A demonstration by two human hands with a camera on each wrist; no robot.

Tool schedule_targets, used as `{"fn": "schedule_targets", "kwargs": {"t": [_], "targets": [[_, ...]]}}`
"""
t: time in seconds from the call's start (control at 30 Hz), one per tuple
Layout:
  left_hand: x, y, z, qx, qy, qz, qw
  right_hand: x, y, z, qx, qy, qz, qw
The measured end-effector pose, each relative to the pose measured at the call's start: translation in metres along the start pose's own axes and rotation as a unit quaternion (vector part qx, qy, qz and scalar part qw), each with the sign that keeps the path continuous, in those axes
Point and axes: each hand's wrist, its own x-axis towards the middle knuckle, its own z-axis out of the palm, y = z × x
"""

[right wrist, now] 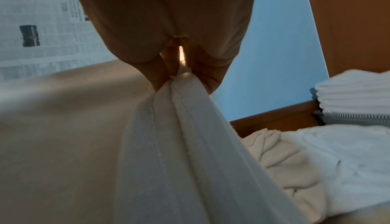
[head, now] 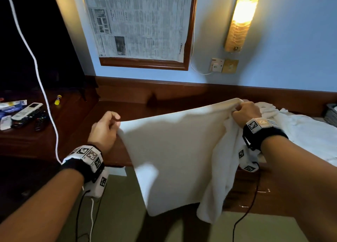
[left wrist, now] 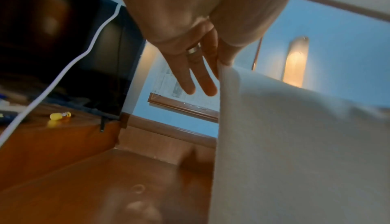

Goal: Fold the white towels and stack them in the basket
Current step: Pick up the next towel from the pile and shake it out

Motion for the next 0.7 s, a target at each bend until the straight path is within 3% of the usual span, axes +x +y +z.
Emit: {"fn": "schedule_targets", "kwargs": {"t": [0.13, 0.27, 0.47, 0.57, 0.7], "targets": [[-0.006, -0.027, 0.006, 0.105, -0.113, 0.014, 0.988, 0.005, 0.000, 0.008, 0.016, -0.016, -0.020, 1.000], [-0.006, -0.045, 0.007, 0.229, -0.202, 0.049, 0.951, 0.006, 0.005, 0.016, 0.030, -0.038, -0.048, 0.998], [0.003, -0.058, -0.015, 0.237, -0.089, -0.063, 0.965, -0.007, 0.004, 0.043, 0.035, -0.118, -0.103, 0.987], [0.011, -0.064, -0.027, 0.258, -0.052, -0.136, 0.955, -0.017, 0.012, 0.062, 0.035, -0.076, -0.088, 0.993], [0.030, -0.098, -0.054, 0.251, -0.023, -0.222, 0.942, -0.033, 0.032, 0.083, 0.054, 0.000, 0.001, 0.999]]}}
